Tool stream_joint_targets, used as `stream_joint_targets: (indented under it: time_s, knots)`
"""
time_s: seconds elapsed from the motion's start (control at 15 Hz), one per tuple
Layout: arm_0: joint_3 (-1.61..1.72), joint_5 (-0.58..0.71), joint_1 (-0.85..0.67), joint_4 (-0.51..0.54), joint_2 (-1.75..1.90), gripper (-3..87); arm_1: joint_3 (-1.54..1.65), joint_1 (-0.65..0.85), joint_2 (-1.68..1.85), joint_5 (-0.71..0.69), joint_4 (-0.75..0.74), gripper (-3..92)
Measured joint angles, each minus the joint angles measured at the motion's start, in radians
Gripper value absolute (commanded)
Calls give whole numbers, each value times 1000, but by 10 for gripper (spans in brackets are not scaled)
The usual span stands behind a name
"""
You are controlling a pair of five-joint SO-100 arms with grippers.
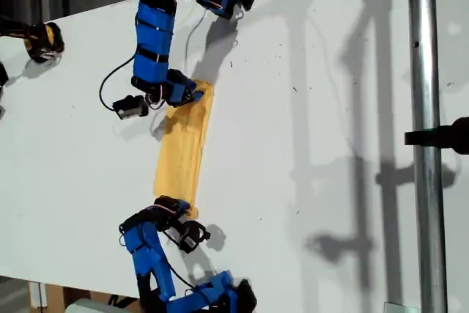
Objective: Grasp corners of a towel and fold twice.
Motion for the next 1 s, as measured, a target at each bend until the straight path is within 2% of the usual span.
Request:
stream_joint_targets:
  time_s: [0.07,0.2,0.27,0.53,0.67,0.87,1.0]
  knots:
    - [-3,-3,2,2,-6,181,-21,2,-48,14,5,96]
    - [-5,-43,0,35,-6,432,-48,8,-84,37,63,347]
    - [-5,-63,-9,61,-6,471,-60,14,-84,52,112,439]
    - [-26,-129,-6,163,137,460,-109,15,121,58,318,408]
    - [-6,-156,15,184,319,416,-104,31,325,87,394,396]
    - [103,-215,78,186,577,334,41,112,569,121,405,404]
    - [265,-249,87,138,761,316,160,164,664,127,405,410]
